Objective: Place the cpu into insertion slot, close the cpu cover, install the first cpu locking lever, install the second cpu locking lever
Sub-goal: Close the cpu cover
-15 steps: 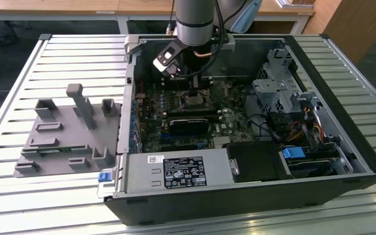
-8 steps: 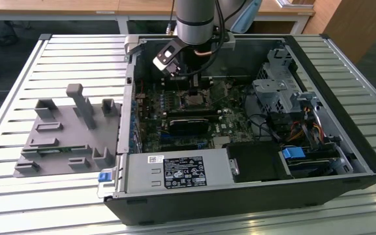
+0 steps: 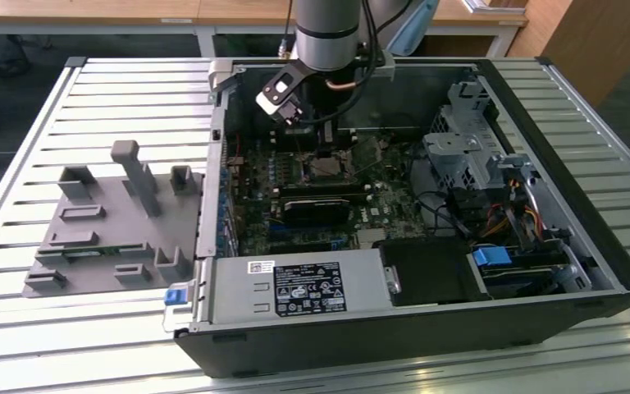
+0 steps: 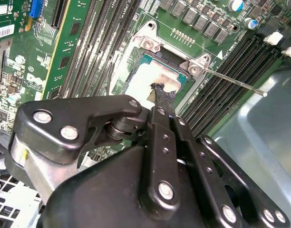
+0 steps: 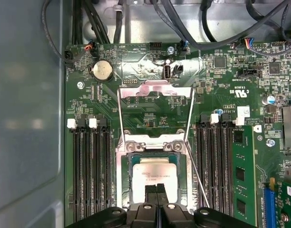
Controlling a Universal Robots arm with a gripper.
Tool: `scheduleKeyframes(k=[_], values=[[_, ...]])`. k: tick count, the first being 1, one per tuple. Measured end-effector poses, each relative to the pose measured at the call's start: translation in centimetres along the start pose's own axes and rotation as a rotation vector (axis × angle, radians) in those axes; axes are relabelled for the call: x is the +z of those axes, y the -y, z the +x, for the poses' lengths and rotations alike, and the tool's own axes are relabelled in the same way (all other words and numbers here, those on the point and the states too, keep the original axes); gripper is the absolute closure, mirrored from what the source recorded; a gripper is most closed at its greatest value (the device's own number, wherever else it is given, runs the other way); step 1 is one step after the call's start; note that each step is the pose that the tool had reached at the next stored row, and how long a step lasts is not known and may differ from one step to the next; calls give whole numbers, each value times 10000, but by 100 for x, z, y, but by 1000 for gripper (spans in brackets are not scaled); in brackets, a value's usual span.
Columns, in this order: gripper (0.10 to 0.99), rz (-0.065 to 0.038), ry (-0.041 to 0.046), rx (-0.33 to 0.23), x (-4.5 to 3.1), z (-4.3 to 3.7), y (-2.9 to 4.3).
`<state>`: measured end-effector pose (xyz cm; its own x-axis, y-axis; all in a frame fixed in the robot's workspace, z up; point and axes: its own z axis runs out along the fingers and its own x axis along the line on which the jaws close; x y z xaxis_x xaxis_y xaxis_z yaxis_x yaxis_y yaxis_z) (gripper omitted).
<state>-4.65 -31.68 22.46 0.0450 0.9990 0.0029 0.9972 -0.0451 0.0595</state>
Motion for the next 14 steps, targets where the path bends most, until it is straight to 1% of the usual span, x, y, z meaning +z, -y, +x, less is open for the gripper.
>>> scheduleKeyframes(k=[5, 8, 12, 14], values=[[980, 2, 0, -1, -54, 0, -3], [980, 10, 1, 0, -101, 0, -6], [980, 22, -7, 1, -185, 0, -11], [980, 21, -13, 1, -245, 1, -15]])
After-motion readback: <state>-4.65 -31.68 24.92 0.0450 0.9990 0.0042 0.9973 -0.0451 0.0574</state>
